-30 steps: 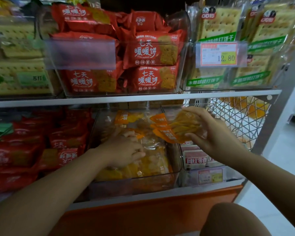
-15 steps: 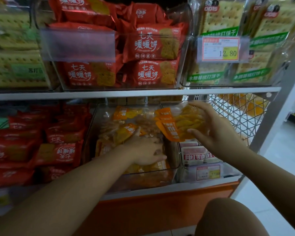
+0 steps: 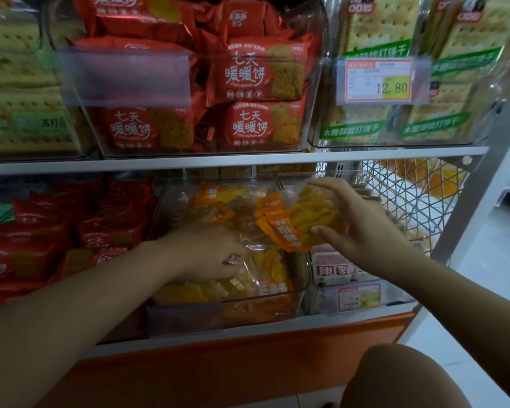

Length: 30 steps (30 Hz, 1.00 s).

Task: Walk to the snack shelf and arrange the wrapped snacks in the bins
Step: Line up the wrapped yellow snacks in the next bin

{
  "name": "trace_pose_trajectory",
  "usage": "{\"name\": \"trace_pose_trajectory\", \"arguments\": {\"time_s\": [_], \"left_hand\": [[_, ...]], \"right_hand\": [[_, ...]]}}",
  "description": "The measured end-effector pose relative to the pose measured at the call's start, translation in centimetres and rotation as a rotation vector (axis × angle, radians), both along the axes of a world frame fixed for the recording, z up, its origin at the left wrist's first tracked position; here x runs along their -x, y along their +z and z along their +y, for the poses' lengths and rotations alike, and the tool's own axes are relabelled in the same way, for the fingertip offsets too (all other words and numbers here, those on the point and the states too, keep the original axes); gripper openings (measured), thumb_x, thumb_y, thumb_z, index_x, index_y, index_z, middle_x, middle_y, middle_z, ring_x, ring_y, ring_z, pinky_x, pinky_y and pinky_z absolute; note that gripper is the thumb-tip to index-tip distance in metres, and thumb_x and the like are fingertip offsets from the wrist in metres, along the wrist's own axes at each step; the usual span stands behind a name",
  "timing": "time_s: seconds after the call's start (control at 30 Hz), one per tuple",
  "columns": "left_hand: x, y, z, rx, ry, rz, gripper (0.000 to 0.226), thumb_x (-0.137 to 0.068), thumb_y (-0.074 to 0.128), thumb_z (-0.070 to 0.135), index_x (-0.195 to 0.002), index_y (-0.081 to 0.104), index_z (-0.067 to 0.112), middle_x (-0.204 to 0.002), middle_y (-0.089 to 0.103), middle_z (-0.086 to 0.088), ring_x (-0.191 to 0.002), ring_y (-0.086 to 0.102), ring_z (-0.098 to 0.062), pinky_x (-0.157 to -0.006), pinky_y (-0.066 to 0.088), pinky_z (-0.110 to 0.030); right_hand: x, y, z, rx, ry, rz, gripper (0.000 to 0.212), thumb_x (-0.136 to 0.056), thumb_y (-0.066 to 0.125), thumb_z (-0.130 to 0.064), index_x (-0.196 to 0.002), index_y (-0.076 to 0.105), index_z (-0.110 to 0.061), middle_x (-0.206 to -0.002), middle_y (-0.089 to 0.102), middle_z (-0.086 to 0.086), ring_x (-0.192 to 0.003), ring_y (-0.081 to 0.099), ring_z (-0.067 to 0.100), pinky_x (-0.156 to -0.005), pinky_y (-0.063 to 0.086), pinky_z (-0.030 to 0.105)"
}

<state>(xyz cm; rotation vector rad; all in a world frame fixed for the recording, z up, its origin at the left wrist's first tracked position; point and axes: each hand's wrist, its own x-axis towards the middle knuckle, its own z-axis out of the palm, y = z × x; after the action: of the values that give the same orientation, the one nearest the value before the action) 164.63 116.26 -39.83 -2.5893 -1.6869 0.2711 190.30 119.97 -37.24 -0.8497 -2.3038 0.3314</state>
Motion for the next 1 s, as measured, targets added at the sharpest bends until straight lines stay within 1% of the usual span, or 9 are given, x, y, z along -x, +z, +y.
{"name": "trace_pose_trajectory", "arguments": {"time_s": [0.1,0.23,0.37,0.53,0.6,0.7,0.8,0.87,1.0], "left_hand": [[1.2,0.8,-0.6,0.001,0.004,-0.021,0.020,-0.093,0.040,0.053,-0.082,0.051,0.040,-0.087,0.054,0.021,-0.101,0.049,-0.001,-0.114,0.003,-0.040],[2.9,1.5,-1.5,-0.053,0.009,-0.039,0.018,-0.092,0.043,0.052,-0.093,0.056,0.040,-0.101,0.061,0.019,-0.111,0.045,0.004,-0.109,-0.005,-0.027],[3.9,1.8,-2.5,-0.063,0.025,-0.072,0.012,-0.092,0.045,0.051,-0.087,0.052,0.042,-0.095,0.059,0.021,-0.107,0.046,0.007,-0.114,-0.007,-0.033],[4.0,1.7,-3.2,-0.054,0.062,-0.067,0.021,-0.094,0.042,0.050,-0.098,0.058,0.037,-0.097,0.060,0.019,-0.106,0.047,0.007,-0.115,-0.013,-0.042],[4.0,1.6,-3.4,-0.065,0.071,-0.071,0.024,-0.094,0.040,0.051,-0.101,0.058,0.037,-0.102,0.060,0.019,-0.108,0.047,0.005,-0.116,-0.010,-0.045],[4.1,1.3,-3.8,-0.079,0.083,-0.074,0.032,-0.093,0.033,0.057,-0.102,0.056,0.038,-0.100,0.055,0.025,-0.111,0.047,0.004,-0.116,-0.010,-0.046],[4.0,0.8,-4.0,-0.118,0.073,-0.077,0.051,-0.084,0.015,0.067,-0.103,0.054,0.040,-0.101,0.049,0.028,-0.115,0.046,0.003,-0.116,-0.008,-0.046],[4.0,0.6,-4.0,-0.136,0.072,-0.109,0.053,-0.082,0.014,0.067,-0.103,0.056,0.040,-0.098,0.047,0.029,-0.113,0.047,0.003,-0.116,-0.008,-0.045],[4.2,0.3,-4.1,-0.167,0.044,-0.155,0.057,-0.080,0.011,0.067,-0.100,0.057,0.041,-0.094,0.044,0.030,-0.111,0.046,0.006,-0.117,-0.005,-0.047]], "right_hand": [[1.1,0.6,0.1,0.043,0.018,-0.203,0.062,-0.084,0.067,-0.023,-0.131,0.030,-0.039,-0.097,0.067,-0.003,-0.081,0.065,0.014,-0.073,0.056,0.038],[3.4,1.3,0.5,0.041,0.035,-0.578,0.066,-0.083,0.065,-0.025,-0.134,0.026,-0.040,-0.115,0.061,0.001,-0.101,0.059,0.021,-0.087,0.050,0.041],[6.4,1.3,1.4,0.216,0.219,-0.813,0.070,-0.084,0.065,-0.018,-0.142,0.028,-0.032,-0.144,0.040,0.001,-0.125,0.044,0.020,-0.101,0.040,0.036],[9.4,-1.0,0.6,0.131,0.232,-1.101,0.069,-0.089,0.057,-0.014,-0.146,0.021,-0.029,-0.142,0.042,0.005,-0.117,0.049,0.023,-0.095,0.038,0.035],[9.4,-2.1,0.2,0.138,0.223,-1.116,0.065,-0.089,0.051,-0.009,-0.145,0.021,-0.024,-0.138,0.045,0.009,-0.118,0.049,0.027,-0.096,0.038,0.038],[7.9,-2.1,-0.6,0.327,0.289,-0.975,0.051,-0.096,0.046,-0.023,-0.143,0.026,-0.020,-0.140,0.045,0.008,-0.119,0.048,0.022,-0.091,0.040,0.026],[6.4,-1.1,-1.4,0.410,0.327,-0.868,0.053,-0.099,0.035,-0.039,-0.146,0.023,-0.021,-0.153,0.025,-0.003,-0.138,0.024,0.011,-0.107,0.018,0.016],[6.6,-0.4,-1.0,0.430,0.288,-0.756,0.048,-0.100,0.030,-0.038,-0.145,0.029,-0.022,-0.152,0.026,-0.005,-0.137,0.020,0.005,-0.101,0.010,0.004],[9.1,0.2,1.6,0.428,0.133,-0.654,0.043,-0.101,0.030,-0.034,-0.134,0.047,-0.012,-0.140,0.045,0.007,-0.128,0.040,0.021,-0.096,0.030,0.021]]}}
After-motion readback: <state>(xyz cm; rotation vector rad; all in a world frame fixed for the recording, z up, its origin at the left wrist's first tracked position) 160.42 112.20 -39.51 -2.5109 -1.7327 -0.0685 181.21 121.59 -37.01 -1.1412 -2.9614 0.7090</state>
